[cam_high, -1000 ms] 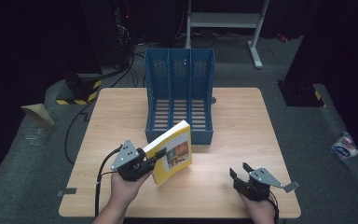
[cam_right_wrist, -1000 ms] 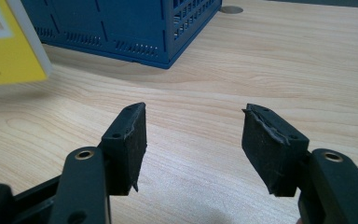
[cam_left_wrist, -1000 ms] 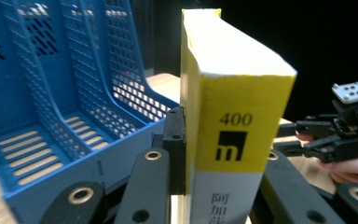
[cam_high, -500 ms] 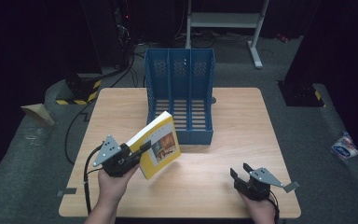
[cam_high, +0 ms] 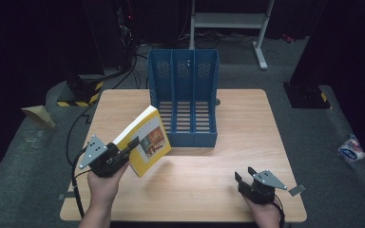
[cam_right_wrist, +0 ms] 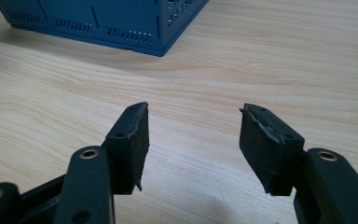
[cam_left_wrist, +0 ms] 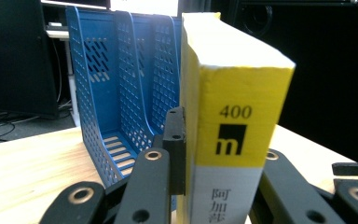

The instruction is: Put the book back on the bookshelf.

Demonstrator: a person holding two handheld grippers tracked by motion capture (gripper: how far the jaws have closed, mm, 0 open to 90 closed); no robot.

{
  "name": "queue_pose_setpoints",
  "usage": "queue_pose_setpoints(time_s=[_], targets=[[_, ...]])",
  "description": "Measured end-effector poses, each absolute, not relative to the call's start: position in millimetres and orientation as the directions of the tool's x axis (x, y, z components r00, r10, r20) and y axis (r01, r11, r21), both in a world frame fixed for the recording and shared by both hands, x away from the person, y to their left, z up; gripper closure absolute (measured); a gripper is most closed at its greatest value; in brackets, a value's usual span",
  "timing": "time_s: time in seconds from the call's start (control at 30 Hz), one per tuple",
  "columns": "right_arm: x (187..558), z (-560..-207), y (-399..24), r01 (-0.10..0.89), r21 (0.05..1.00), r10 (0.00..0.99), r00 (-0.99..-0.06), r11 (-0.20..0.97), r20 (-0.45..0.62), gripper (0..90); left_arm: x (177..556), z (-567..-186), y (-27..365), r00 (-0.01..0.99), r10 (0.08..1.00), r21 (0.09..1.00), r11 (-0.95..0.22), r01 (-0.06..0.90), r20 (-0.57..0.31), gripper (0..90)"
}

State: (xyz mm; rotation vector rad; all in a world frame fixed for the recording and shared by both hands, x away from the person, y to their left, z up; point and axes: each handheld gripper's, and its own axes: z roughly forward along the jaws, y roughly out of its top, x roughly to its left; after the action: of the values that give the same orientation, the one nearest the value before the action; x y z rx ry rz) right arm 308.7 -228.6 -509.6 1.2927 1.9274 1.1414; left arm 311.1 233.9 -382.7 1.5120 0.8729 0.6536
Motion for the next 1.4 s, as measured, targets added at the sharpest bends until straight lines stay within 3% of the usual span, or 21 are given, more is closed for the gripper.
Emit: queue_pose_setpoints(time_s=[0.3,0.4,0.63,0.87,1.1,1.4], targets=[[317.2,-492.0,-225.1,0.454,0.878,0.913,-0.405,0.151,0.052,43.0,308.2,-374.7,224.6,0.567,0.816,0.989,0.036,0.146,-0.114,75.9],[321.0,-492.9,-228.3,0.456,0.866,0.912,-0.411,0.204,0.002,42.7,308.9,-371.5,220.5,0.559,0.821,0.989,0.041,0.141,-0.114,75.9],[319.2,-510.9,-230.8,0.473,0.861,0.914,-0.405,0.189,0.021,42.5,315.8,-355.4,207.4,0.522,0.848,0.99,0.018,0.139,-0.089,76.0],[317.2,-508.1,-233.6,0.408,0.878,0.892,-0.449,0.25,-0.046,42.6,322.7,-338.6,202.5,0.468,0.877,0.988,0.045,0.145,-0.109,76.0],[324.5,-506.1,-243.5,0.402,0.889,0.904,-0.427,0.219,-0.029,45.2,334.2,-317.2,197.1,0.408,0.903,0.985,0.079,0.152,-0.135,76.0],[326.0,-506.6,-240.3,0.408,0.884,0.896,-0.444,0.227,-0.026,48.1,350.9,-296.8,187.6,0.361,0.93,0.991,0.022,0.129,-0.068,76.0]])
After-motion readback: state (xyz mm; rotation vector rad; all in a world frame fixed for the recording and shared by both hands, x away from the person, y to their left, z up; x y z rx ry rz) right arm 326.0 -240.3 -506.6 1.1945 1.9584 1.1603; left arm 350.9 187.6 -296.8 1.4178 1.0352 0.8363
